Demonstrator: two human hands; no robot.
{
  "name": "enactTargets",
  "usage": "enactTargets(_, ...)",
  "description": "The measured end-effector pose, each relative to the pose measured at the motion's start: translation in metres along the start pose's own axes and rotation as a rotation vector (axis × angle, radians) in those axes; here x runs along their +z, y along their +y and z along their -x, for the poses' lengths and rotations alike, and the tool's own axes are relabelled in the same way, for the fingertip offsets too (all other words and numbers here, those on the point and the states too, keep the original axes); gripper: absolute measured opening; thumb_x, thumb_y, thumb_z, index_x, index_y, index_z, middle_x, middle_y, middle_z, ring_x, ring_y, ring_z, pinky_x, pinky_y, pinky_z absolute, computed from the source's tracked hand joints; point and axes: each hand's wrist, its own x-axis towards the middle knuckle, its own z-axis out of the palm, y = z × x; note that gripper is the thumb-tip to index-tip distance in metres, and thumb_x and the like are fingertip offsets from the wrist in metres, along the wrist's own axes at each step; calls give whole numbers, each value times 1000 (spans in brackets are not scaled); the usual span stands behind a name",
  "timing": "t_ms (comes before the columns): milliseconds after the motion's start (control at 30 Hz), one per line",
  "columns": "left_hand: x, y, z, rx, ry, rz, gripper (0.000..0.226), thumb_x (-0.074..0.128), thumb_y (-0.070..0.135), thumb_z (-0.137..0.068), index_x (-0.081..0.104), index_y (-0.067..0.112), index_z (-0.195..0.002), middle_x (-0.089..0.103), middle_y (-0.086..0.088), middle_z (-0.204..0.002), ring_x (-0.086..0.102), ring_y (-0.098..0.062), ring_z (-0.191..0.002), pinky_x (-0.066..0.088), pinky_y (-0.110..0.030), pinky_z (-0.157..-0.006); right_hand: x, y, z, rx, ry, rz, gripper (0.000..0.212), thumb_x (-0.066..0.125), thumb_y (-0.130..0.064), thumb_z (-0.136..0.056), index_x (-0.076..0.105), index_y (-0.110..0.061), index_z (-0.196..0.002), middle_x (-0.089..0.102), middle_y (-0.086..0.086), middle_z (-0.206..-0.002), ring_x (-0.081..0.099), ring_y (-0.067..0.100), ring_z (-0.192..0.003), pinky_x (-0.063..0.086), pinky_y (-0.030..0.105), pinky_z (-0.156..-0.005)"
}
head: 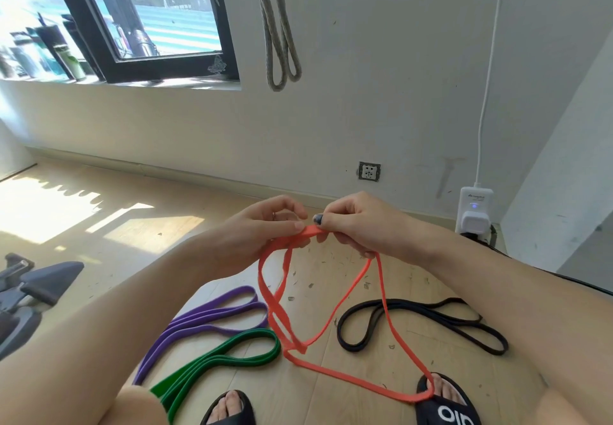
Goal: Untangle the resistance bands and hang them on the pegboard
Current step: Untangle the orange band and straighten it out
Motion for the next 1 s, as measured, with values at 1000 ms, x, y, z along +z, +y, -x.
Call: enactTargets(1000,2,-4,3,6,-24,-186,16,55,15,-102,62,2,-105,70,-9,-94,67,-22,-90,57,-31,-90,-3,3,-3,52,-13,-66,33,58,-31,-104,69,-11,-80,49,-4,-56,40,11,-45,33,24,-43)
